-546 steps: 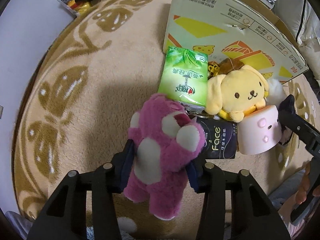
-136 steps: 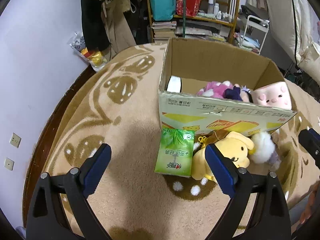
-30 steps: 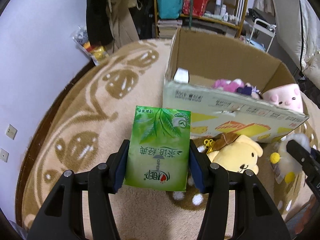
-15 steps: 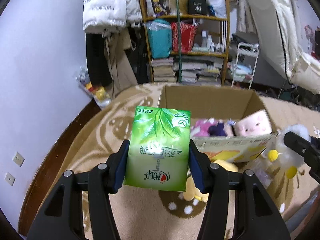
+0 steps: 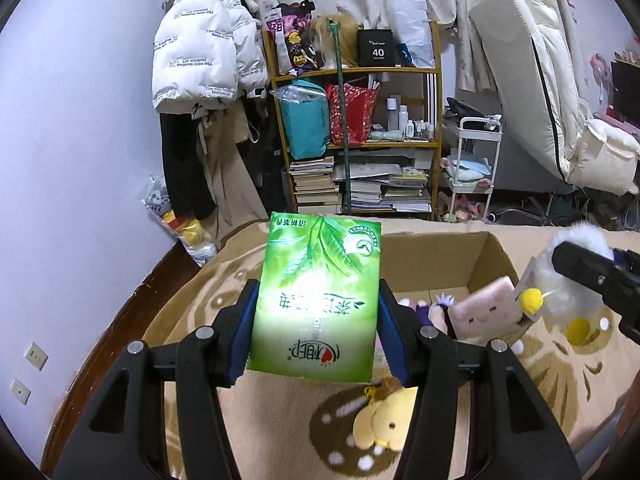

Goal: Organize soft objects
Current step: 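Lift the green pack with the left tool while the right tool lifts the pompom over the box, then open the left tool to drop the green pack while the right tool lowers the pompom into the box, then open the right tool to drop the pompom into the box, then withdraw both tools and lower them toward the yellow dog plush and clear bag, then grasp the yellow dog plush with the left tool while the right tool grasps the clear bag with purple keychain, then lift the dog plush with the left tool while the right tool lifts the bag over the box, then open both tools to drop the dog plush and bag into the box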

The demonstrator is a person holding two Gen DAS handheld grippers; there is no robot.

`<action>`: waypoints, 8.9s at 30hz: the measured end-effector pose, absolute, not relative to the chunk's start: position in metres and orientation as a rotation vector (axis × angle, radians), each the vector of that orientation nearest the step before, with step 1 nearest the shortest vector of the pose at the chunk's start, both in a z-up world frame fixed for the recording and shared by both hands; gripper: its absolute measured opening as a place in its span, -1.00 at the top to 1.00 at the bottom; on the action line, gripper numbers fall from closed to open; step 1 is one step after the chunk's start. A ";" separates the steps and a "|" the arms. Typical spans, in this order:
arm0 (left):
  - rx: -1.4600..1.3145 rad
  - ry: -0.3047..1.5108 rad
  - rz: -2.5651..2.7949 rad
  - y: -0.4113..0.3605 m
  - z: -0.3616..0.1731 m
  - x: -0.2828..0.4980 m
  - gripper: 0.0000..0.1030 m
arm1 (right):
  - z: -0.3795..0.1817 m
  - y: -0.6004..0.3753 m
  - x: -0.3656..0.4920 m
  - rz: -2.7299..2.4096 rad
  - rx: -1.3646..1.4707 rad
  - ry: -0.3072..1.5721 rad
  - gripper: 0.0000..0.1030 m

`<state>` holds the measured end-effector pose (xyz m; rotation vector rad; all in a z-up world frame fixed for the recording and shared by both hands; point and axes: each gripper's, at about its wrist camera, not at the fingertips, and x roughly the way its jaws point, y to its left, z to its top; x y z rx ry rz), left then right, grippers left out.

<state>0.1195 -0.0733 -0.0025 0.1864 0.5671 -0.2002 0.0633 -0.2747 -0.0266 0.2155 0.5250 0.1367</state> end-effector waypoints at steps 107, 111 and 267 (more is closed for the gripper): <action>0.223 0.796 -0.249 -0.092 -0.088 0.103 -0.85 | -0.104 -0.305 0.050 -0.124 0.189 0.820 -1.00; 0.242 0.809 -0.278 -0.098 -0.094 0.104 -0.85 | -0.112 -0.307 0.056 -0.130 0.196 0.861 -1.00; 0.149 0.633 -0.258 -0.087 -0.063 0.187 -0.65 | -0.077 -0.278 0.145 0.209 0.250 0.552 0.71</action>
